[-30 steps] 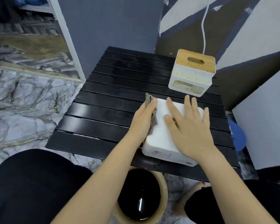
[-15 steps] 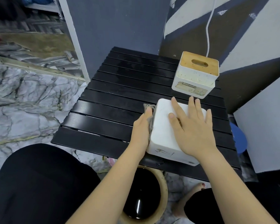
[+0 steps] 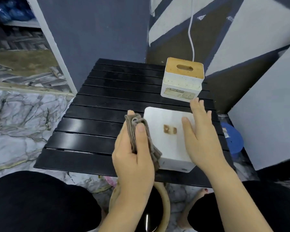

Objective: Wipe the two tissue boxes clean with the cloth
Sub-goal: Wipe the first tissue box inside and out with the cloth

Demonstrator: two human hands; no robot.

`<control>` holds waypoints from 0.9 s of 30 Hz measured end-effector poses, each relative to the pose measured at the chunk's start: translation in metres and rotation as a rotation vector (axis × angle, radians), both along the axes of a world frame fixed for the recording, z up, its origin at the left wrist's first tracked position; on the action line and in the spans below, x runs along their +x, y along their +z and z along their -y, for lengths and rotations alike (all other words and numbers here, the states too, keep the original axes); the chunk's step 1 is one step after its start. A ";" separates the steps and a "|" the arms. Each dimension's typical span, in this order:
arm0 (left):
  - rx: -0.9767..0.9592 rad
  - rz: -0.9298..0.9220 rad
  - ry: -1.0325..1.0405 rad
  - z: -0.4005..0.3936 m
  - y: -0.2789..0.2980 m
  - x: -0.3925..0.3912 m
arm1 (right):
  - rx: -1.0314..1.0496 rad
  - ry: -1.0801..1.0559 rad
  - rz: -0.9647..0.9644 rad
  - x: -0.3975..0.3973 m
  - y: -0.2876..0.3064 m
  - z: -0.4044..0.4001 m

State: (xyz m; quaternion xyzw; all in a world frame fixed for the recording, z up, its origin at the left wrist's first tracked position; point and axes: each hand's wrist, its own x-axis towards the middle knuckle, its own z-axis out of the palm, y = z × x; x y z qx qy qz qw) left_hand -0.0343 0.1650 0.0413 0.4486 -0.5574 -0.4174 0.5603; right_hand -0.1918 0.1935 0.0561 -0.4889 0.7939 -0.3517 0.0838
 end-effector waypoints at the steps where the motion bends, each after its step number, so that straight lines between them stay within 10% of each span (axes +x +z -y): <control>1: -0.055 0.034 -0.024 0.006 0.011 -0.002 | 0.020 -0.029 -0.044 -0.003 -0.002 -0.003; 9: -0.220 0.924 -0.569 0.051 0.015 -0.076 | 0.259 0.018 -0.129 0.007 -0.024 -0.001; 15: -0.324 1.127 -0.435 0.061 0.000 -0.067 | 0.343 -0.057 -0.200 0.011 -0.019 -0.002; 27: 0.114 0.549 -0.287 0.071 -0.004 -0.021 | 0.316 -0.067 -0.136 0.012 -0.022 0.001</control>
